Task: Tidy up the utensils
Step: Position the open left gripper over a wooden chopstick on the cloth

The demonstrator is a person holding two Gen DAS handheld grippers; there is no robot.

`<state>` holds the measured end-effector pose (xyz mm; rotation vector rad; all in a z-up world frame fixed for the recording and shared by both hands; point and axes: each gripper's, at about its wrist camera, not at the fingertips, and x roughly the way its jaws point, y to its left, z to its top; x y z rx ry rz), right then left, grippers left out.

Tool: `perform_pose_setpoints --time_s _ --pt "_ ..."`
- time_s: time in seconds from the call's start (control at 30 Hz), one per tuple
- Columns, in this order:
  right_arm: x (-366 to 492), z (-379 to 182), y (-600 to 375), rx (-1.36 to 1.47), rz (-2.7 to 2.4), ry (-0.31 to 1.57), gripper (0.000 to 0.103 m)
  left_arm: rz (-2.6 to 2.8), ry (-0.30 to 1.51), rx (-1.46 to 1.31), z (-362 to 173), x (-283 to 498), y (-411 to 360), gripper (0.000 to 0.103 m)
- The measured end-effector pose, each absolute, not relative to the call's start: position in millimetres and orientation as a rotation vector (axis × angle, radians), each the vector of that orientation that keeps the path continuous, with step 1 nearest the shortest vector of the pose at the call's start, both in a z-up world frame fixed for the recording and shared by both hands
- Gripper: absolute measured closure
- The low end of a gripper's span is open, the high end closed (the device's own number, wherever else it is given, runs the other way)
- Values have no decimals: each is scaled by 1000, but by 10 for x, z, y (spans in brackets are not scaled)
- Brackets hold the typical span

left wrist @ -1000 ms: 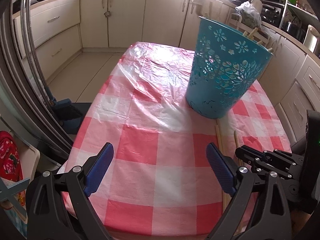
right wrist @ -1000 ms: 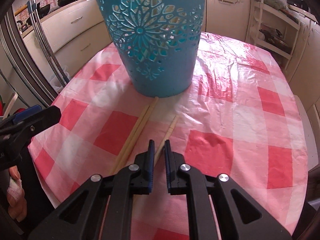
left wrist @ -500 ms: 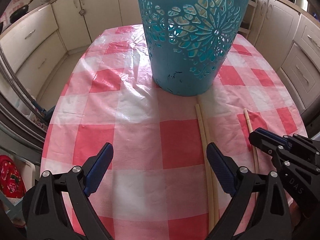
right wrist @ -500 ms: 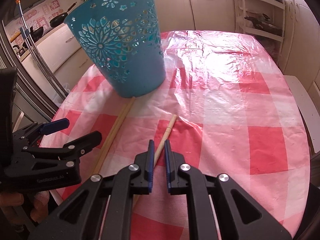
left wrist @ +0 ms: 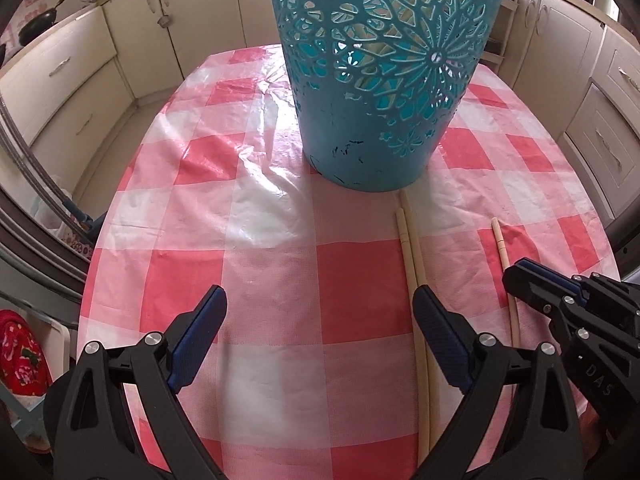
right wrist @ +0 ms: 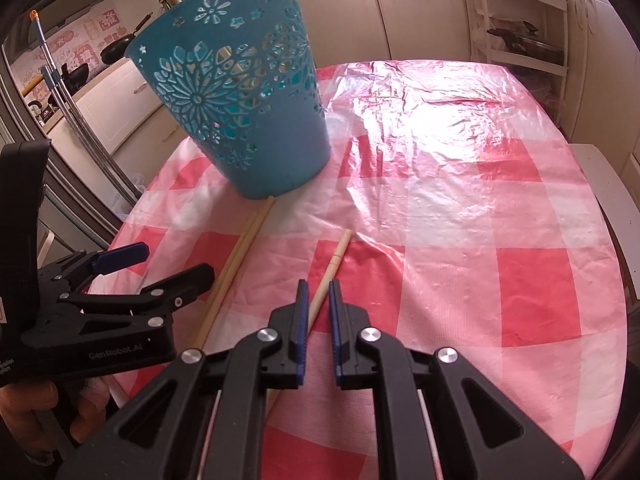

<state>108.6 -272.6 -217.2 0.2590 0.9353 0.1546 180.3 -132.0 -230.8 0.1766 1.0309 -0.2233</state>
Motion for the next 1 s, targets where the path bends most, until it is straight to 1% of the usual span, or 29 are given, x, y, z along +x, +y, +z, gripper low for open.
perform_pose_setpoints --time_s 0.73,1.0 --pt "1084 -2174 -2734 262 156 933 92 -215 1031 192 -2332 1917 -1421 13" --pt "1117 -2171 -2716 250 150 935 92 -170 1038 169 -2367 1961 -1234 13"
